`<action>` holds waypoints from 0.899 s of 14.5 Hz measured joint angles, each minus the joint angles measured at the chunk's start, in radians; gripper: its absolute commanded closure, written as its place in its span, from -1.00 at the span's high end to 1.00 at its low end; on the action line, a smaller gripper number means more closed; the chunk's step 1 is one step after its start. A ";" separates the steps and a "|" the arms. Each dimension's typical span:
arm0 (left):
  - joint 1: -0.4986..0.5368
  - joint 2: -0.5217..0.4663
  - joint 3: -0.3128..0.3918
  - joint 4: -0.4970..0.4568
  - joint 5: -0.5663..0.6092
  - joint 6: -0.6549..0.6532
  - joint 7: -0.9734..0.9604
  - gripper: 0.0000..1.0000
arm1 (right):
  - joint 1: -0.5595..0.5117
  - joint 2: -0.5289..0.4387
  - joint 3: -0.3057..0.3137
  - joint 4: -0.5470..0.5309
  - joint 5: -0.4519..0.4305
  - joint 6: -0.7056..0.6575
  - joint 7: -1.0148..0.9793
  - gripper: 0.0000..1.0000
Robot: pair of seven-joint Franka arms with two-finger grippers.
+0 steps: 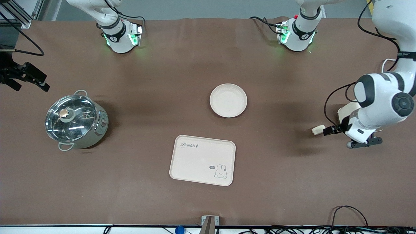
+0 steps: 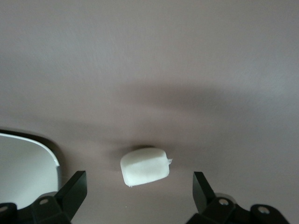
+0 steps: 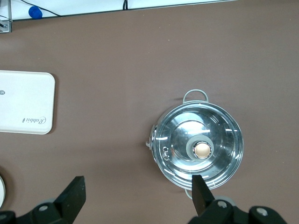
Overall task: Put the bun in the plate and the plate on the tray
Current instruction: 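Close the left gripper on the white bun and lift it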
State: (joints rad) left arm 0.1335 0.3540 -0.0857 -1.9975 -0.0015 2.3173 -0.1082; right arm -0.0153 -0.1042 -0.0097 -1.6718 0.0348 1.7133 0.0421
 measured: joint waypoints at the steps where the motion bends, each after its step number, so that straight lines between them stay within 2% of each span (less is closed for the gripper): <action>1: 0.000 0.000 -0.002 -0.021 0.000 0.018 0.000 1.00 | 0.000 0.000 0.000 0.000 0.000 0.000 0.000 1.00; 5: 0.000 -0.002 -0.006 -0.063 0.000 0.066 0.000 1.00 | 0.000 0.000 0.000 0.000 0.000 0.000 0.000 1.00; 9: 0.001 0.015 -0.006 -0.131 0.000 0.197 0.002 1.00 | 0.000 0.000 0.000 0.000 0.000 0.000 0.000 1.00; 13: 0.005 0.052 -0.006 -0.146 0.000 0.249 0.004 1.00 | 0.000 0.000 0.000 0.000 0.000 0.000 0.000 1.00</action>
State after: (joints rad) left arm 0.1382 0.4065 -0.0918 -2.1436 -0.0015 2.5660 -0.1037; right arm -0.0153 -0.1037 -0.0097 -1.6718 0.0348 1.7133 0.0422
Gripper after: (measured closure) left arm 0.000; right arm 0.000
